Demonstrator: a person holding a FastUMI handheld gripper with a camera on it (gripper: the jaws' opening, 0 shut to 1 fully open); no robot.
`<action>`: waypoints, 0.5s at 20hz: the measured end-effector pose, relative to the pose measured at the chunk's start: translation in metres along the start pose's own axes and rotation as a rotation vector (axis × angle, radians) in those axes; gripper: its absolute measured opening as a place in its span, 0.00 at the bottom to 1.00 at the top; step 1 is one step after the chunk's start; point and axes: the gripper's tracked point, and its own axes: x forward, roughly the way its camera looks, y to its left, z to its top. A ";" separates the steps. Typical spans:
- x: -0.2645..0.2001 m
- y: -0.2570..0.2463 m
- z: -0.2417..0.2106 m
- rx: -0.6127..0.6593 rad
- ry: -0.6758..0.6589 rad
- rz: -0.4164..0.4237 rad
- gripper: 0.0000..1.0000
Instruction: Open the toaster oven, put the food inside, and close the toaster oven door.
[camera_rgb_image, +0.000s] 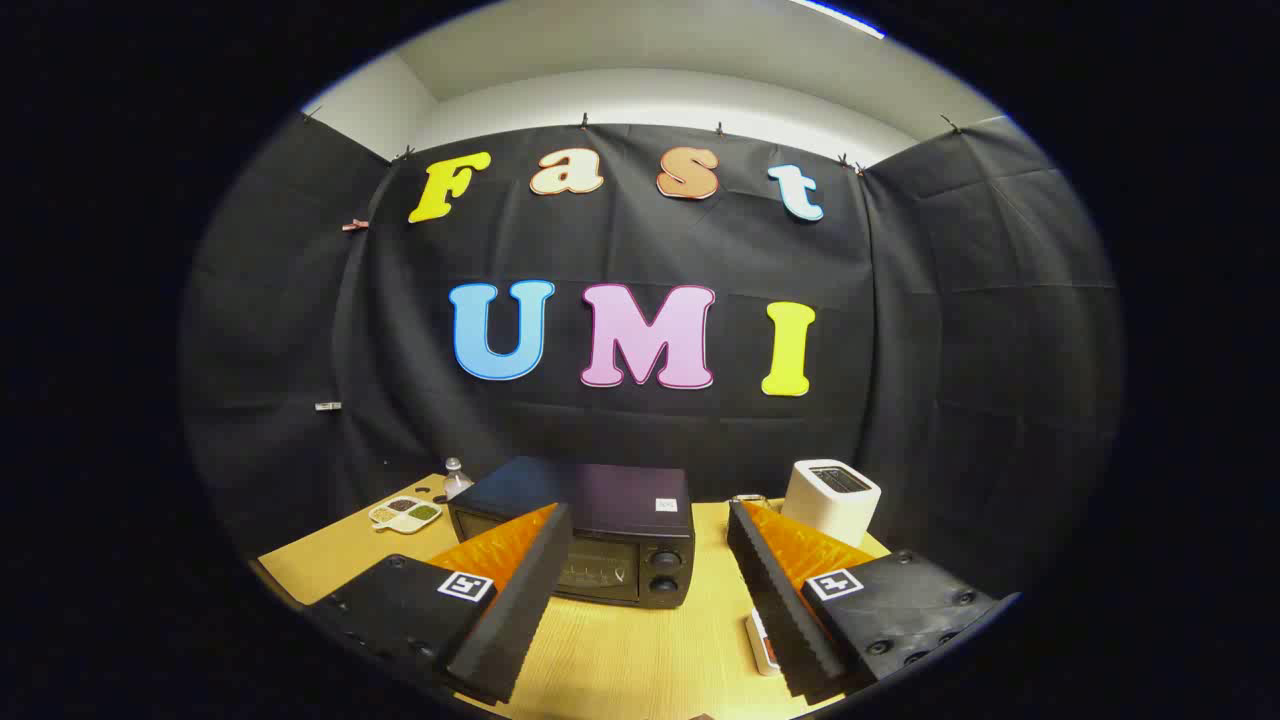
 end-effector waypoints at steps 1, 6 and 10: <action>0.001 0.002 -0.003 0.000 0.013 -0.003 0.97; 0.011 0.008 -0.018 0.026 0.073 -0.023 0.97; 0.020 0.018 -0.028 0.008 0.111 -0.004 0.97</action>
